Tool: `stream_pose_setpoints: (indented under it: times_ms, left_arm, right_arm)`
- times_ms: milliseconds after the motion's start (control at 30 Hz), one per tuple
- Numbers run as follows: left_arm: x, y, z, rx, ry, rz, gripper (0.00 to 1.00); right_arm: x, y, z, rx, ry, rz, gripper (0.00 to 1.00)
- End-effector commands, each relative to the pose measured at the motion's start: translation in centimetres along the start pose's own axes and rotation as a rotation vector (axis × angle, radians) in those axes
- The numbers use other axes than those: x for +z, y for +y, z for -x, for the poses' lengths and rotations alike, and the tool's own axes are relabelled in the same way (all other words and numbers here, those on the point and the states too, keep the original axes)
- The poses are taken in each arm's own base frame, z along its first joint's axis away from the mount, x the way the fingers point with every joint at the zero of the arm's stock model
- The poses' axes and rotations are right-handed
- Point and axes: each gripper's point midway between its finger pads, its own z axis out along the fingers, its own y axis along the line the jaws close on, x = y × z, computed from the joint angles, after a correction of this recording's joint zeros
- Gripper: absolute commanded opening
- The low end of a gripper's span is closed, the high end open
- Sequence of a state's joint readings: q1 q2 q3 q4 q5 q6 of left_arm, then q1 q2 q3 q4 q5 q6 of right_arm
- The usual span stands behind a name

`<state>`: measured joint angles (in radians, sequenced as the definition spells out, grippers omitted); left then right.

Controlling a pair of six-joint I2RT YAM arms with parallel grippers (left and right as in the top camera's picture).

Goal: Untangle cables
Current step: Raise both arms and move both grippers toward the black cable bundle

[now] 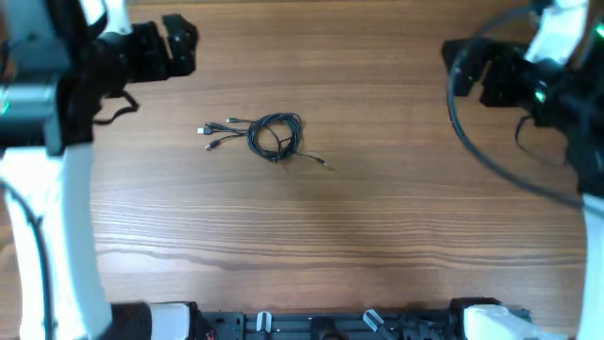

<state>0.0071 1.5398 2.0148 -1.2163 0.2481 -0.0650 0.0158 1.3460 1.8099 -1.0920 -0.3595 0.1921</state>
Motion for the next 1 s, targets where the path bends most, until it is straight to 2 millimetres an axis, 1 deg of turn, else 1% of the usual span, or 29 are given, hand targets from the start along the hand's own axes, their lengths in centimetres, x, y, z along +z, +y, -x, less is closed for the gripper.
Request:
stream_pose_setpoints:
  times_ms: [0,67,100,167,200,233,333,433,467,500,533,567,600,633,667,700,733,767,800,833,867,900,933,967]
  left_arm:
    - [2.8,0.4,-2.6,-0.038,0.16,-0.024,1.0]
    - [4.5,1.0,-3.9,-0.061,0.239,-0.013,1.0]
    - [5.1,1.2,-4.2,-0.066,0.259,-0.011,1.0]
    - [6.4,1.5,-4.9,-0.081,0.301,-0.008,1.0]
    - [6.8,1.5,-5.4,-0.085,0.326,-0.009,1.0]
    - [7.3,1.5,-6.2,-0.091,0.366,-0.008,1.0]
    - [8.5,1.4,-8.1,-0.101,0.45,-0.005,1.0]
    - [10.1,1.4,-10.2,-0.131,0.527,0.004,1.0]
    - [10.6,1.5,-10.9,-0.145,0.549,0.008,1.0]
    - [11.3,1.5,-11.8,-0.163,0.578,0.015,1.0]
    - [12.0,1.5,-12.6,-0.166,0.595,0.016,1.0]
    - [12.8,1.5,-13.4,-0.162,0.609,0.014,1.0]
    - [13.8,1.6,-14.1,-0.155,0.613,0.011,1.0]
    - [14.5,1.6,-14.8,-0.151,0.617,0.009,1.0]
    - [15.8,1.7,-15.8,-0.144,0.614,0.004,0.87]
    - [16.6,1.9,-16.2,-0.14,0.608,0.001,0.77]
    - [17.5,2.1,-16.8,-0.135,0.596,-0.002,0.54]
    - [18.6,2.4,-17.3,-0.129,0.577,-0.006,0.4]
    - [19.3,2.6,-17.7,-0.127,0.564,-0.009,0.29]
    - [20.0,2.7,-18.1,-0.123,0.551,-0.012,0.24]
    - [20.8,2.9,-18.8,-0.12,0.543,-0.018,0.14]
    - [21.4,2.8,-19.8,-0.119,0.542,-0.032,0.09]
    - [21.8,2.8,-20.6,-0.12,0.545,-0.044,0.04]
    - [22.1,2.8,-21.3,-0.121,0.548,-0.052,0.04]
  right_arm:
    - [3.8,0.8,-2.6,0.074,0.19,0.137,1.0]
    - [5.9,1.1,-4.1,0.136,0.291,0.197,1.0]
    - [7.0,1.3,-5.2,0.201,0.358,0.219,1.0]
    - [8.9,1.3,-7.3,0.295,0.471,0.203,1.0]
    - [9.7,1.4,-8.2,0.309,0.517,0.2,1.0]
    - [11.0,1.7,-9.5,0.314,0.577,0.199,1.0]
    - [13.4,2.7,-11.8,0.304,0.663,0.209,1.0]
    - [15.9,4.4,-13.8,0.32,0.708,0.218,1.0]
    - [16.8,5.0,-14.2,0.342,0.715,0.217,0.89]
    - [17.4,5.6,-14.7,0.355,0.727,0.216,0.66]
    - [17.9,6.3,-15.4,0.353,0.744,0.214,0.54]
    - [18.7,6.7,-16.0,0.346,0.747,0.202,0.46]
    - [19.5,6.8,-16.6,0.351,0.747,0.16,0.45]
    - [19.8,6.7,-16.9,0.362,0.748,0.131,0.43]
    - [20.6,6.6,-17.6,0.381,0.749,0.07,0.43]
    - [21.2,6.7,-18.1,0.372,0.746,0.049,0.43]
    - [22.0,6.8,-18.6,0.351,0.743,0.035,0.47]
    - [22.6,7.0,-19.0,0.338,0.743,0.03,0.51]
    - [23.1,7.3,-19.3,0.332,0.746,0.035,0.52]
    - [23.7,7.4,-19.9,0.349,0.759,0.024,0.54]
    - [24.4,7.4,-20.6,0.375,0.774,0.01,0.54]
    - [25.1,7.4,-21.5,0.406,0.793,-0.012,0.54]
    - [25.7,7.3,-22.4,0.431,0.813,-0.032,0.54]
    - [26.2,7.3,-23.4,0.447,0.839,-0.046,0.53]
